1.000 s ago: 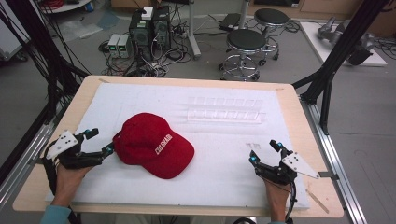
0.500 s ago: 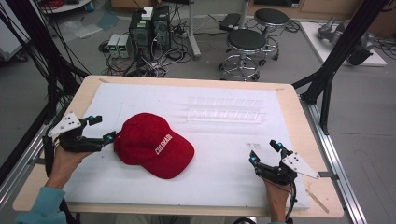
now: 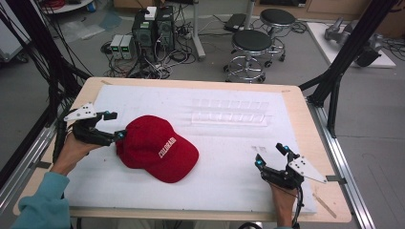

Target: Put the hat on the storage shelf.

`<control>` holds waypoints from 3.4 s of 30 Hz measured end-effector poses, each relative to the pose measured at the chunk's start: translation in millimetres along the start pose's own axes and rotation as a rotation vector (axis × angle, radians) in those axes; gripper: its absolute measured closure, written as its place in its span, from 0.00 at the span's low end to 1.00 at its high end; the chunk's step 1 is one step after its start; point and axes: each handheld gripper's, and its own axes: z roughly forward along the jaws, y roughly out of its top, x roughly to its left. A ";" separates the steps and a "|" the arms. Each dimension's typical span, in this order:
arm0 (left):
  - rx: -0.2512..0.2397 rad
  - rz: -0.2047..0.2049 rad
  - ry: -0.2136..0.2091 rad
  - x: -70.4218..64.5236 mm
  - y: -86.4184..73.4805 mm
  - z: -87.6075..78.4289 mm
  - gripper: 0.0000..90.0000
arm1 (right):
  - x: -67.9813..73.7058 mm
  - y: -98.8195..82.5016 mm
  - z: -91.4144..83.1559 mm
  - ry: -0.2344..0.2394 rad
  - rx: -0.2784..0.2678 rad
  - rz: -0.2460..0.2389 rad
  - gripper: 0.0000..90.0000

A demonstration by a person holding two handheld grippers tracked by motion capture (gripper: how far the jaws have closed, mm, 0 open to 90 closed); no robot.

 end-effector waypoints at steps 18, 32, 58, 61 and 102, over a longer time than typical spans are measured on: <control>0.135 -0.021 -0.078 4.3 -5.3 25.8 0.15 | -0.9 0.0 0.2 -0.001 -0.004 -0.009 0.12; 0.212 -0.036 -0.136 1.6 -12.3 45.9 0.17 | -1.0 0.1 0.4 0.002 -0.005 -0.010 0.12; 0.312 -0.019 -0.117 -8.8 -9.3 48.7 0.92 | -0.3 -0.2 -0.3 0.005 -0.007 -0.003 0.12; 0.316 -0.036 -0.106 -8.9 -8.7 48.2 0.94 | -0.6 -0.2 -0.2 0.003 -0.009 -0.009 0.12; 0.038 0.015 -0.055 -57.9 95.4 13.4 0.95 | 0.2 3.2 5.7 0.044 0.061 -0.010 0.12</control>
